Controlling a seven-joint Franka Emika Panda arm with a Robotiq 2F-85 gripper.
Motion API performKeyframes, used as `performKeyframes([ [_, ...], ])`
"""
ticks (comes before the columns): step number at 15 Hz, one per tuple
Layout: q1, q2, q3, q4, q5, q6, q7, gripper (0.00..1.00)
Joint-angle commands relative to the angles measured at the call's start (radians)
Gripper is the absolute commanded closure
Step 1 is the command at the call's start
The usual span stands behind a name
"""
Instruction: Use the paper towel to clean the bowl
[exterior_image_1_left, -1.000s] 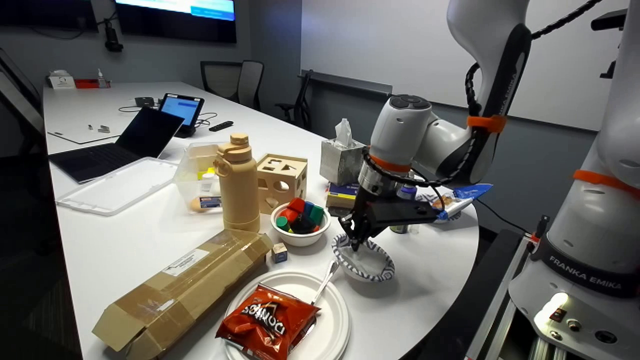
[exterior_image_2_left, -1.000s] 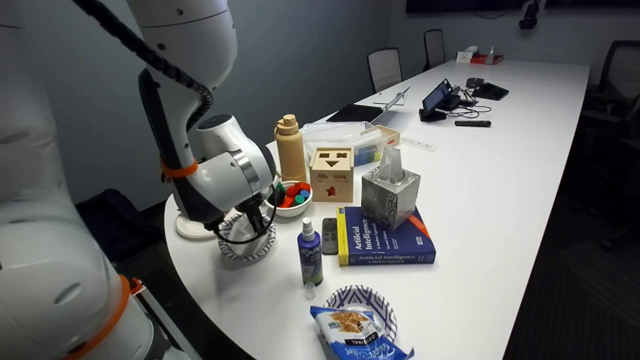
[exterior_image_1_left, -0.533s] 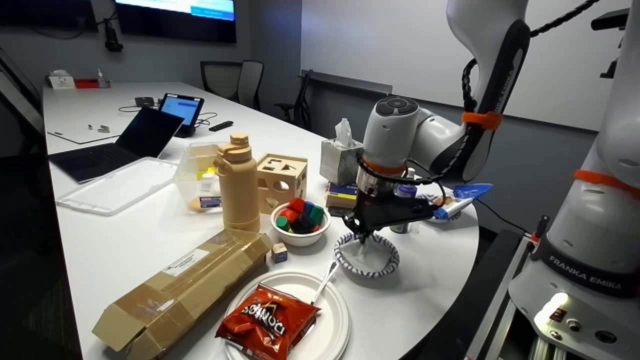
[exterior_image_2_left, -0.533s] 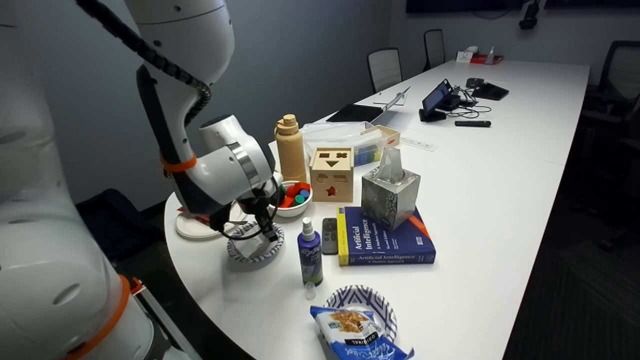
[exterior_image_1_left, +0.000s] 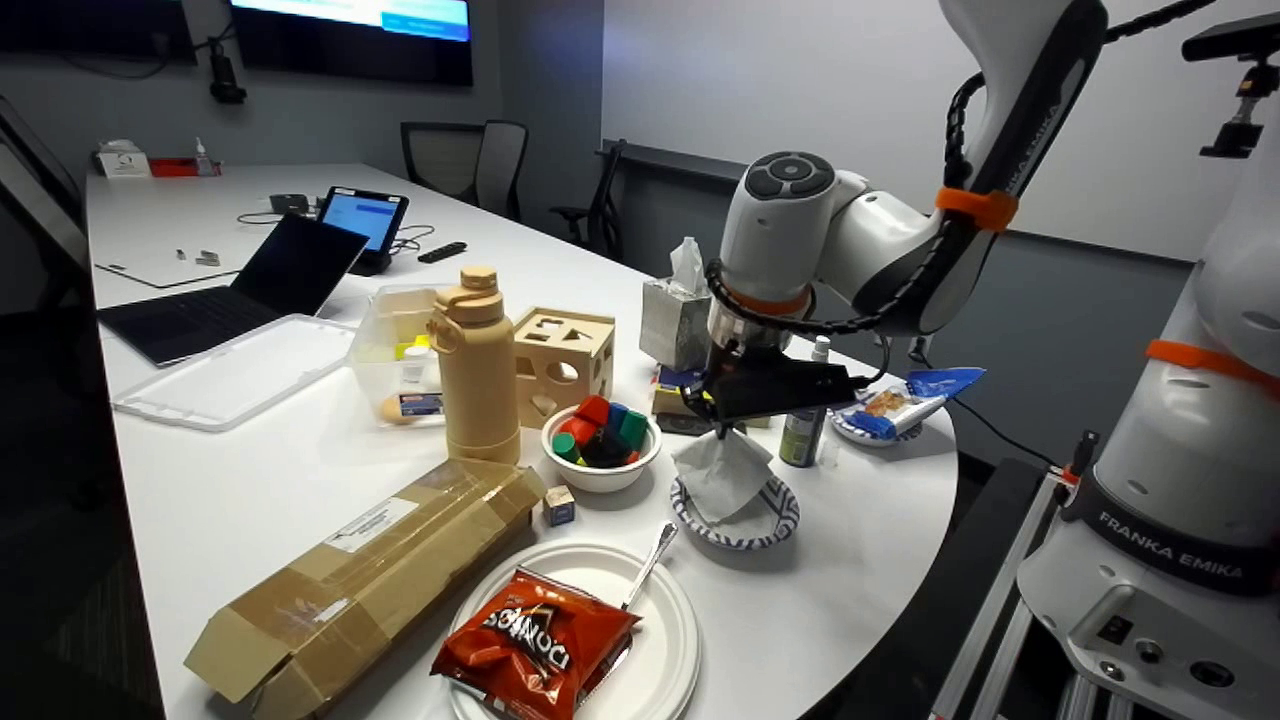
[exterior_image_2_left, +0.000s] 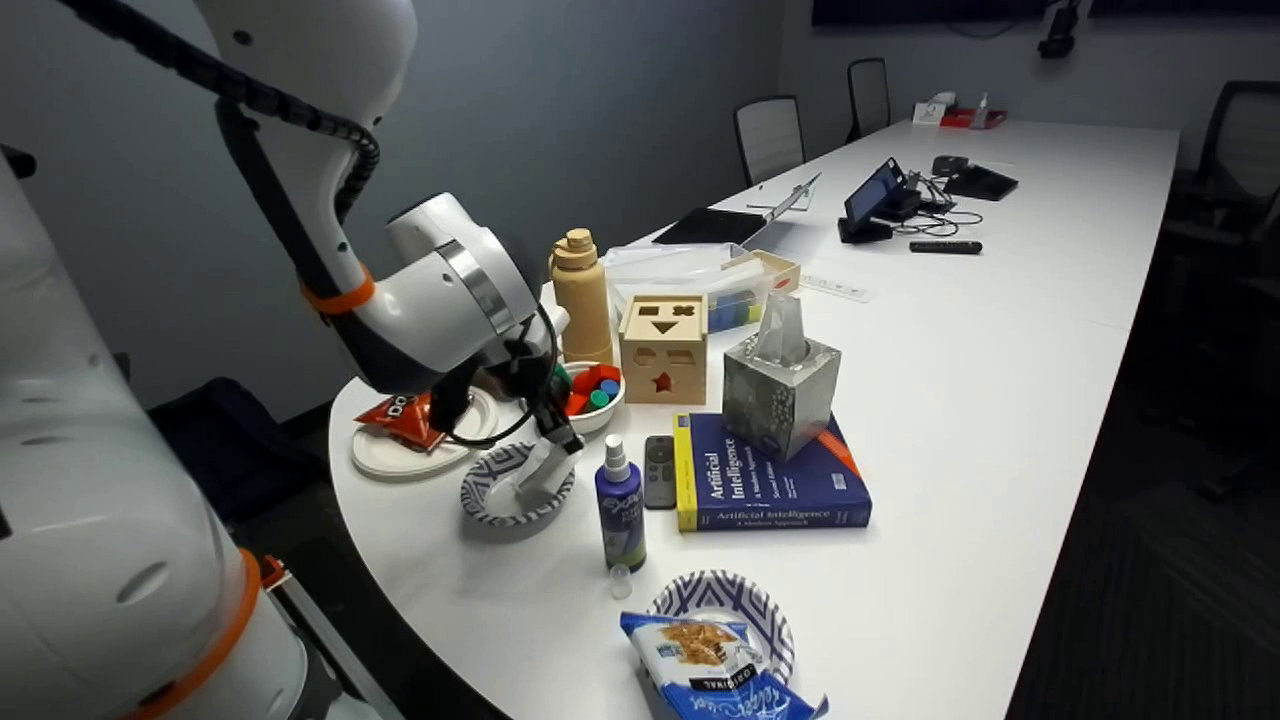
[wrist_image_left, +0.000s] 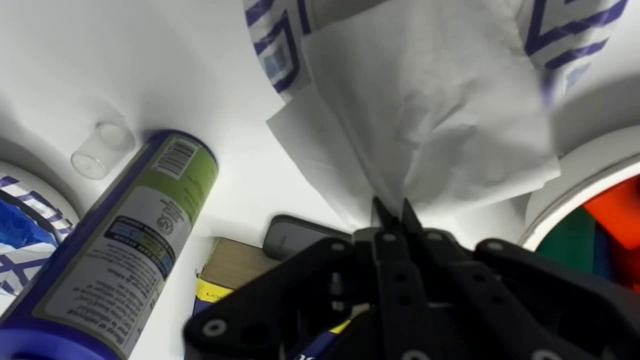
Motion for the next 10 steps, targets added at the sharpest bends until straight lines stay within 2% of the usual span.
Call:
performKeyframes([
  [1,-0.008,0.021,0.004,-0.022,0.129,0.043,-0.125,0.99],
  [7,-0.030,0.100,0.042,-0.012,0.396,0.077,-0.377,0.99],
  [10,-0.037,0.098,0.060,-0.012,0.445,0.118,-0.414,0.99],
])
